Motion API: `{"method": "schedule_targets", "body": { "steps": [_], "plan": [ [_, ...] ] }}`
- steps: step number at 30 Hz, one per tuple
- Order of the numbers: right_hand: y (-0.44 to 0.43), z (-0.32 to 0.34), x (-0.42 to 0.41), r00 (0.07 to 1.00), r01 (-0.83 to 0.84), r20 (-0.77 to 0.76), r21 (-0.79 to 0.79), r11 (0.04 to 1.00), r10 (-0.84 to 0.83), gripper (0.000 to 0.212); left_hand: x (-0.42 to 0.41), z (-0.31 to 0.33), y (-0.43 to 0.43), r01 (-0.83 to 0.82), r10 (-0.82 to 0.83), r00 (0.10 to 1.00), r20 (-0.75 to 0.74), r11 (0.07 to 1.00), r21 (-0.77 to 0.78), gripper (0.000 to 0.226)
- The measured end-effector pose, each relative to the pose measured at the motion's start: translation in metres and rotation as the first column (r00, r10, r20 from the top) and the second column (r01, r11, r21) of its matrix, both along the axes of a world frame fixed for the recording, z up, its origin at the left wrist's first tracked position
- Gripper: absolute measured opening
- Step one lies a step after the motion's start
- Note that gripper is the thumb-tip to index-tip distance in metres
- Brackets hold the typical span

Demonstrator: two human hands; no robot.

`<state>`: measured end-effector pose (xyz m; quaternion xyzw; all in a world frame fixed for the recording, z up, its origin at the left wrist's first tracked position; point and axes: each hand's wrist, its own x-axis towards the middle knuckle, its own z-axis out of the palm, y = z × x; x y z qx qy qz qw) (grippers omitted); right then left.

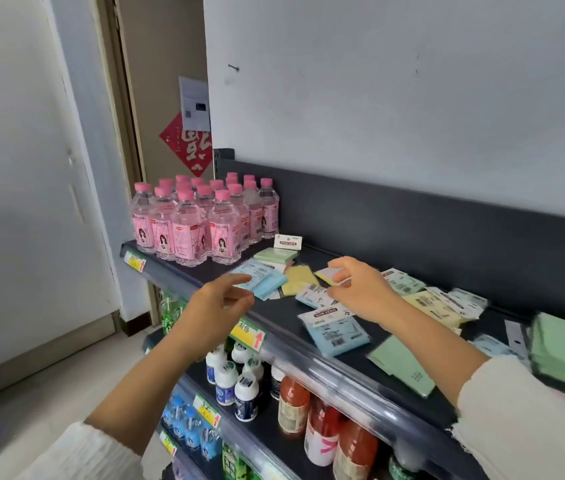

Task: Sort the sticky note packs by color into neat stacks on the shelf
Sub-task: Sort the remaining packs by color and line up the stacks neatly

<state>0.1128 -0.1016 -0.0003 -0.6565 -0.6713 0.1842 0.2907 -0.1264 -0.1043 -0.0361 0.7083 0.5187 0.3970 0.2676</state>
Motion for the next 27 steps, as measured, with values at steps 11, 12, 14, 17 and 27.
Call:
{"method": "schedule_targets", "body": {
  "steps": [11,12,14,17,27],
  "plan": [
    [0.047,0.003,-0.073,0.991,0.121,0.059,-0.057,0.991,-0.117,0.05,-0.066,-0.002,0.079,0.19,-0.19,0.982,0.005,0.982,0.004,0.039],
    [0.05,0.003,-0.076,0.991,0.124,0.06,-0.06,0.99,-0.121,0.049,-0.066,-0.003,0.084,0.201,-0.201,0.98,0.009,0.98,-0.001,0.039],
    [0.058,-0.001,-0.079,0.99,0.13,0.063,-0.071,0.989,-0.126,0.05,-0.064,-0.007,0.096,0.223,-0.223,0.975,0.004,0.975,-0.009,0.038],
    [0.069,-0.007,-0.079,0.989,0.119,0.095,-0.1,0.988,-0.11,0.052,-0.058,-0.013,0.113,0.245,-0.246,0.969,-0.011,0.969,-0.02,0.037],
    [0.111,-0.013,-0.068,0.986,0.092,0.157,-0.21,0.973,-0.06,0.058,-0.036,-0.012,0.157,0.328,-0.315,0.924,-0.217,0.944,0.023,0.038]
  ]
}}
